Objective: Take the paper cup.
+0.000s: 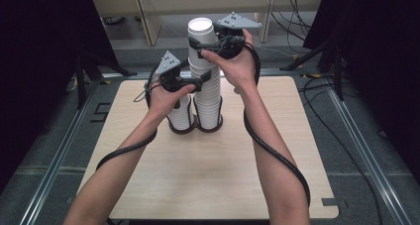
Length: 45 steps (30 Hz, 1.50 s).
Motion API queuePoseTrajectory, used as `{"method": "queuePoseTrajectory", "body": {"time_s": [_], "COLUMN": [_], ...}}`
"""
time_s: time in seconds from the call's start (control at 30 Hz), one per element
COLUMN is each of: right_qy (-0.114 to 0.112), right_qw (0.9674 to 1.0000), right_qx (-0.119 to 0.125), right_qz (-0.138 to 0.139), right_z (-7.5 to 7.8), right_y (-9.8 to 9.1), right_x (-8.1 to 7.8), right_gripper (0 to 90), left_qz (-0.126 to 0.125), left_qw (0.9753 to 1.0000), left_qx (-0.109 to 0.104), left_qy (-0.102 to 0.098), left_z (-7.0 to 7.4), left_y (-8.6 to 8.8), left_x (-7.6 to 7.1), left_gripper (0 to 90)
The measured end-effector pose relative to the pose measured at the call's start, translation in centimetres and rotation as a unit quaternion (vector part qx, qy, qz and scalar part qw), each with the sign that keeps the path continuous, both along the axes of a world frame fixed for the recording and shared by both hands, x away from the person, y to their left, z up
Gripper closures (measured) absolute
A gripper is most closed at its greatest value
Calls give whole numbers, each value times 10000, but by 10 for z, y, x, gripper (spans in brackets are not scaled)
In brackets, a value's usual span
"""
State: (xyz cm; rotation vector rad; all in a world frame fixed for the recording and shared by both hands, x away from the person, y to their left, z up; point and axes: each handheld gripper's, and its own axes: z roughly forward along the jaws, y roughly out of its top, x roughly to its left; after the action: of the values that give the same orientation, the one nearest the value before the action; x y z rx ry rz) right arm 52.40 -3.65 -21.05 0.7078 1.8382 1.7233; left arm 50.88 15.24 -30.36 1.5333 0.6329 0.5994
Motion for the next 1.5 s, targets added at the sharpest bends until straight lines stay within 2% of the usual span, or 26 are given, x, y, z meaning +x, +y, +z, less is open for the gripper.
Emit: {"method": "queuePoseTrajectory", "body": {"time_s": [0.13,0.2,0.3,0.5,0.73,0.8,0.87,1.0,1.03,1.07,1.2,1.3,1.33,1.5], "right_qy": [-4,69,68,64,35,44,-51,-61,-163,-152,-214,-367,-394,-525], "right_qw": [10000,10000,10000,9999,9999,9999,9999,9997,9996,9996,9993,9989,9981,9972], "right_qx": [4,35,-20,20,-6,31,39,197,159,192,266,289,458,524], "right_qz": [22,39,49,137,134,146,131,138,139,133,125,95,117,109], "right_z": [2,2,-1,-1,-1,-1,0,4,6,7,12,16,19,28], "right_y": [0,1,1,2,1,1,0,0,-1,-1,-1,-3,-3,-8], "right_x": [1,1,3,3,2,2,2,0,1,0,-1,-2,-5,-8], "right_gripper": [164,168,175,224,235,237,239,241,242,242,243,244,245,246], "left_qz": [-5,-3,-2,-14,-9,21,5,11,10,10,21,21,22,17], "left_qw": [10000,10000,10000,10000,9999,9998,9998,9998,9998,9998,9995,9996,9996,9996], "left_qx": [-1,-2,19,60,92,181,164,172,167,173,291,251,254,258], "left_qy": [-1,-12,-11,-19,-49,-102,-77,-81,-78,-84,-97,-89,-93,-95], "left_z": [0,1,1,2,3,3,3,4,4,4,4,4,4,4], "left_y": [0,-1,-1,0,0,-1,-1,-1,-1,-1,1,0,0,0], "left_x": [0,0,0,0,0,0,-1,0,0,0,0,0,0,1], "left_gripper": [78,78,77,80,82,82,83,83,83,82,82,82,82,82]}}
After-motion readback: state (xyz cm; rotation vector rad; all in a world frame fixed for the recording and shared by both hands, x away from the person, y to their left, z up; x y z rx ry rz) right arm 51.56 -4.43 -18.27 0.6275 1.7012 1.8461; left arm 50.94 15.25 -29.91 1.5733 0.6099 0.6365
